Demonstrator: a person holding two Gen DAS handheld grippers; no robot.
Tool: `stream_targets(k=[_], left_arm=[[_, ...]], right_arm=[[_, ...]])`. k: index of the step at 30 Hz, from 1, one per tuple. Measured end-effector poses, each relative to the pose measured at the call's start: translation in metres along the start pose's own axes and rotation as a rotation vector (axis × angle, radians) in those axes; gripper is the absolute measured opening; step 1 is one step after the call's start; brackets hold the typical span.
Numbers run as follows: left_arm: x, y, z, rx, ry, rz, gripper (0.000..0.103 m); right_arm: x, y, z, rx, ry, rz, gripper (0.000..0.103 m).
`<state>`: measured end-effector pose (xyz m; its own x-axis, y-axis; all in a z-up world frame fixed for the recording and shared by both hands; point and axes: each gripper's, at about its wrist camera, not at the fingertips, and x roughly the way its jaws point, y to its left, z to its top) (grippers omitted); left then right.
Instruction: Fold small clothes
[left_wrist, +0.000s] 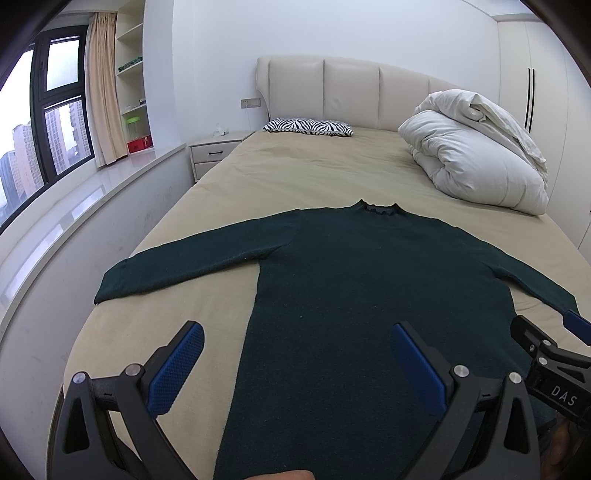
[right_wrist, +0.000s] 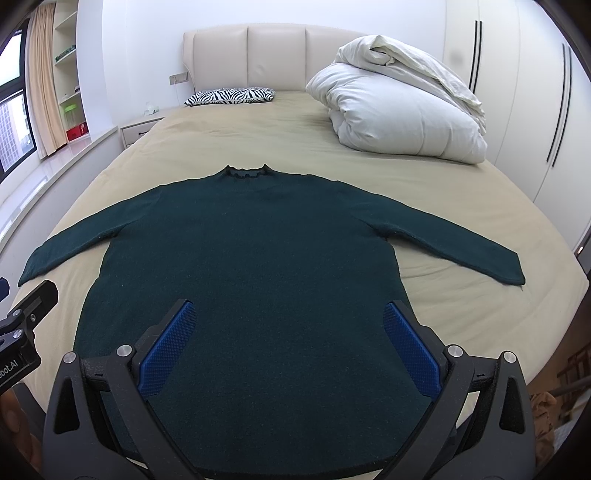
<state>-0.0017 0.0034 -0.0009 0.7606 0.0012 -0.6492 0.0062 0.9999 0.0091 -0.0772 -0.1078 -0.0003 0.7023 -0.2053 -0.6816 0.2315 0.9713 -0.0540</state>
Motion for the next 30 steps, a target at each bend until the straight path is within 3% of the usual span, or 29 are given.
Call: stream_targets(k=[8,13,16,20,25,30], left_arm=[[0.012,0.007,-0.014,-0.013,0.035,0.010,0.103],[0.023,0.000,-0.030,0.046,0.044,0.066,0.103],[0.029,-0.002,-0.032,0.072,0.039,0.092,0.103],[0.039,-0.013,-0.027,0.155,0.027,0.125,0.103],[0.063,-0.020,-0.019,0.124,0.109,0.022,0.103],[0.085,-0.025,-0.017,0.019,0.153,-0.142,0.103]], right_arm=[[0.007,-0.011,0.001,0.025,0.031,0.027,0.103],[0.026,-0.057,0.001,0.125,0.070,0.036,0.103],[0.042,-0.112,-0.002,0.260,0.112,0.053,0.103],[0.066,-0.216,-0.015,0.538,0.116,0.123,0.103],[0.102,-0.358,-0.054,0.983,0.061,0.197,0.102],[0.135,-0.442,-0.065,1.087,0.049,0.145,0.092]])
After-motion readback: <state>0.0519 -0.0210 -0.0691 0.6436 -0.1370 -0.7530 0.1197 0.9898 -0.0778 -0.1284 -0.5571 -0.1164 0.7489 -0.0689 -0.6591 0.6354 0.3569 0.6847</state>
